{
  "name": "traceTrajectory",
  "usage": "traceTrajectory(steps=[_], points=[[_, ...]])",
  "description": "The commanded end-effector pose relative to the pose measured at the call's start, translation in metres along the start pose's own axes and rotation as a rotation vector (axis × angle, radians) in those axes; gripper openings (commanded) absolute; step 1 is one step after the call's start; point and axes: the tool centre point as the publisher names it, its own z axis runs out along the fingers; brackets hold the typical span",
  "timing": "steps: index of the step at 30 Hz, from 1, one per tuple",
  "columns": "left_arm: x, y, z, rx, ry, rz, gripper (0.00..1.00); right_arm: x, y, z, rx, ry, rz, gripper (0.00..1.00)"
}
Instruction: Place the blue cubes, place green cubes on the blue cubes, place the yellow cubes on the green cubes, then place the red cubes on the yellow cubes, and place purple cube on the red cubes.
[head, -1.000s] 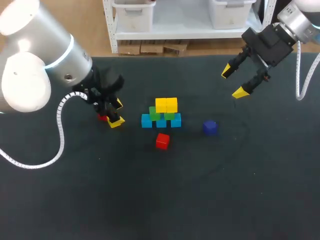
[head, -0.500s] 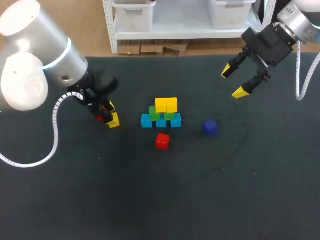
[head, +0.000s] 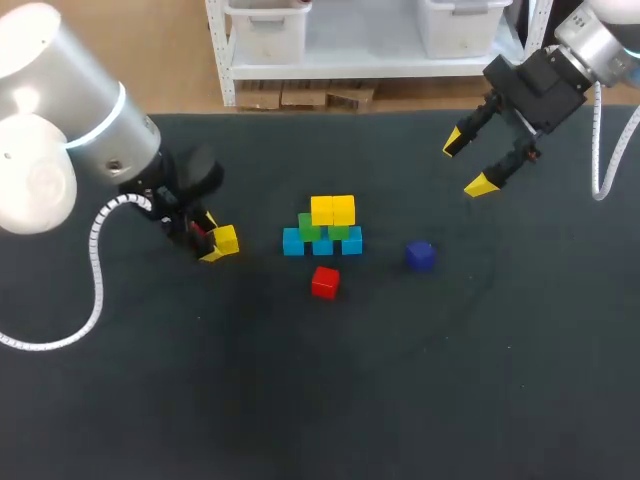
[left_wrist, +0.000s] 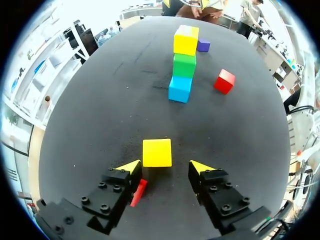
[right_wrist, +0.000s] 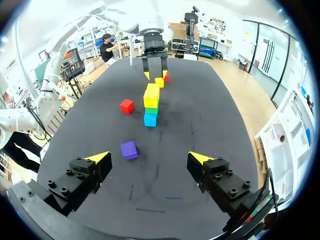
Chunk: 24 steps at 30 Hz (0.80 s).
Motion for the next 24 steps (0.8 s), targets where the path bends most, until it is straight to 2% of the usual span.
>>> traceTrajectory(steps=[1, 4, 7, 10, 12, 15, 16, 24], points=[[-0.002, 0.000, 0.002, -0.001, -0.006, 0.007, 0.59, 0.000, -0.001, 0.000, -0.001, -0.002, -0.002, 1.00], [-0.006, 0.001, 0.004, 0.002, -0.009, 0.022, 0.60, 0.000, -0.001, 0.000, -0.001, -0.002, -0.002, 1.00], [-0.008, 0.002, 0.004, 0.003, -0.012, 0.029, 0.53, 0.000, -0.001, 0.000, -0.001, -0.002, -0.002, 1.00], [-0.009, 0.002, 0.005, 0.002, -0.016, 0.030, 0.39, 0.000, -0.001, 0.000, -0.001, -0.002, -0.002, 1.00], [-0.010, 0.002, 0.006, 0.003, -0.015, 0.033, 0.22, 0.000, -0.001, 0.000, -0.001, -0.002, -0.002, 1.00], [-0.009, 0.002, 0.006, 0.005, -0.013, 0.033, 0.02, 0.000, -0.001, 0.000, -0.001, -0.002, -0.002, 1.00], [-0.009, 0.002, 0.005, 0.003, -0.016, 0.032, 0.00, 0.000, -0.001, 0.000, -0.001, -0.002, -0.002, 1.00], [-0.016, -0.001, -0.013, -0.022, -0.045, 0.032, 0.00, 0.000, -0.001, 0.000, -0.001, -0.002, -0.002, 1.00]])
